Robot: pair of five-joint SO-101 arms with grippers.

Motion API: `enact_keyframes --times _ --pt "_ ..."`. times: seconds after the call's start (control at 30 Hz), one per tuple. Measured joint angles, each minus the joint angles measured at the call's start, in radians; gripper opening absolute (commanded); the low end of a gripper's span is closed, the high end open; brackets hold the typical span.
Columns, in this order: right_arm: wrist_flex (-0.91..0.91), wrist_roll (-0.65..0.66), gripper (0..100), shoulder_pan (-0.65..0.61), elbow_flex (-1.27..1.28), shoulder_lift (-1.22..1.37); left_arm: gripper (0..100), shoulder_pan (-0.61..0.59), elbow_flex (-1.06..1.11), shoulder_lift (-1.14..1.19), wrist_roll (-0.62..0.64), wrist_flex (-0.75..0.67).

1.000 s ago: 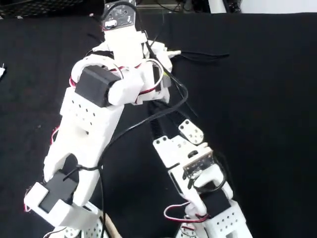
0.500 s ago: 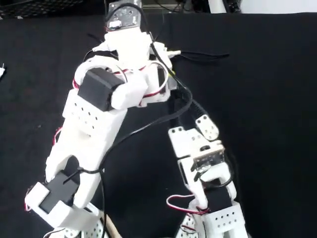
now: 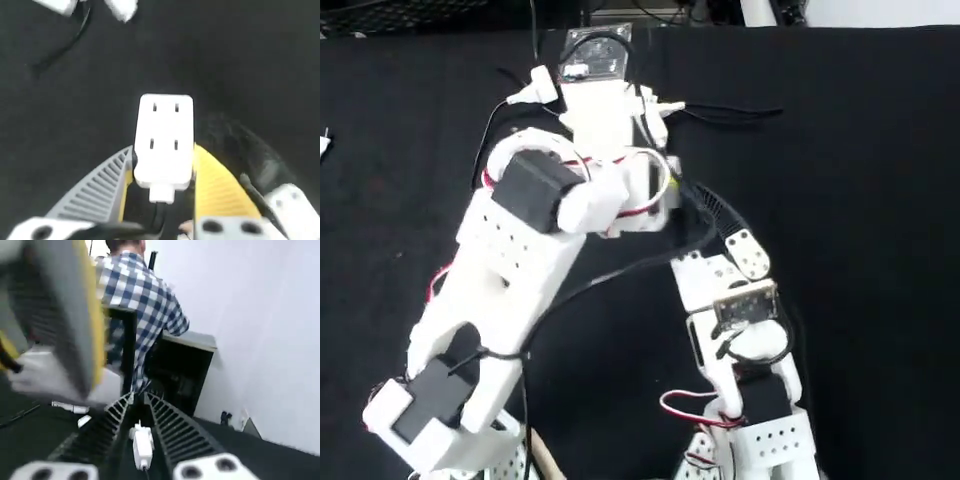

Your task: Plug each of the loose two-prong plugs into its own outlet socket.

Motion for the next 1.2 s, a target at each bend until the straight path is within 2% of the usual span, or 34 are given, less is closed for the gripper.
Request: enact_keyframes --times 0.3,0.47,0.73,0.9,1.2 --pt "0.152 0.000 1.3 0.044 0.000 0.000 3 -0.334 0.281 0.003 -0.244 -0.063" --pt "0.302 0.000 1.3 0.043 0.000 0.000 3 -0.476 0.505 0.003 -0.338 -0.230" --pt "0.546 0.000 1.3 0.009 0.000 0.000 3 -0.502 1.017 0.003 -0.391 -0.667" --pt "0.583 0.000 1.3 -0.052 0.000 0.000 3 -0.508 1.223 -0.020 -0.394 -0.944" --pt "0.588 0.000 1.5 -0.058 0.000 0.000 3 -0.508 1.316 -0.025 -0.396 -1.023"
